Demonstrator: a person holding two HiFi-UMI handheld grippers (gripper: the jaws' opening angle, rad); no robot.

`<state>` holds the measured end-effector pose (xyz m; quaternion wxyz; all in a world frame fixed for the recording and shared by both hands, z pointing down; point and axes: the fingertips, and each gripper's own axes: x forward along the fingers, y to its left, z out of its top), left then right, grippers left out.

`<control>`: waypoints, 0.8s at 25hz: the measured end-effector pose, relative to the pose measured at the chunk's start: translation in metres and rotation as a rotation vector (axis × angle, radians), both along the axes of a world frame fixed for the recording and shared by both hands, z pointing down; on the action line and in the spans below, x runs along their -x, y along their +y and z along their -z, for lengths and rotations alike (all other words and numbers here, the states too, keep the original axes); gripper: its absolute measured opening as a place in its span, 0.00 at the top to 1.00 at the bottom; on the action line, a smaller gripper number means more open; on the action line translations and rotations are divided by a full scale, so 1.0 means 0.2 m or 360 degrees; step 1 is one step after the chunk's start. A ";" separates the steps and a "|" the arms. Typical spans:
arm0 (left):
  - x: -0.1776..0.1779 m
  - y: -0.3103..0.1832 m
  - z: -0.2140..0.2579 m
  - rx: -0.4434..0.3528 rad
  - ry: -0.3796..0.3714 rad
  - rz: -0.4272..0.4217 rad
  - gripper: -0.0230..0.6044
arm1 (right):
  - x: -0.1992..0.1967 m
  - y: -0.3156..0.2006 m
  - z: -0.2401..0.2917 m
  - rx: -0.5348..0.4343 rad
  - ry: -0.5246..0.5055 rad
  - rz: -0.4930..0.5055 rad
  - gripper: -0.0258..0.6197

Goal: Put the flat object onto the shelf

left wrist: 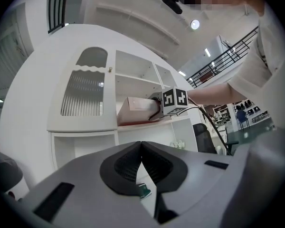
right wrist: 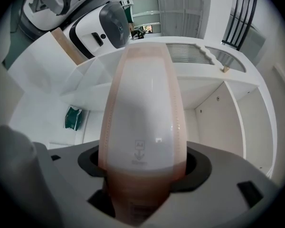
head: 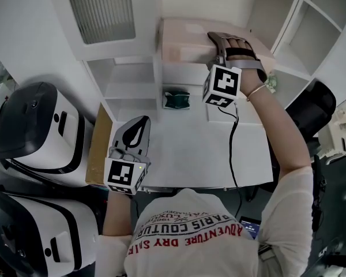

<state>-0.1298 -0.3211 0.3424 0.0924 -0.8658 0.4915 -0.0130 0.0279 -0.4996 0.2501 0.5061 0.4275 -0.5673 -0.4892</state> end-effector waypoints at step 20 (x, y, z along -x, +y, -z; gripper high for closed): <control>0.04 -0.23 -0.09 0.0083 -0.0008 0.0119 0.94 | 0.11 -0.29 -0.16 0.0394 -0.0208 0.0053 0.31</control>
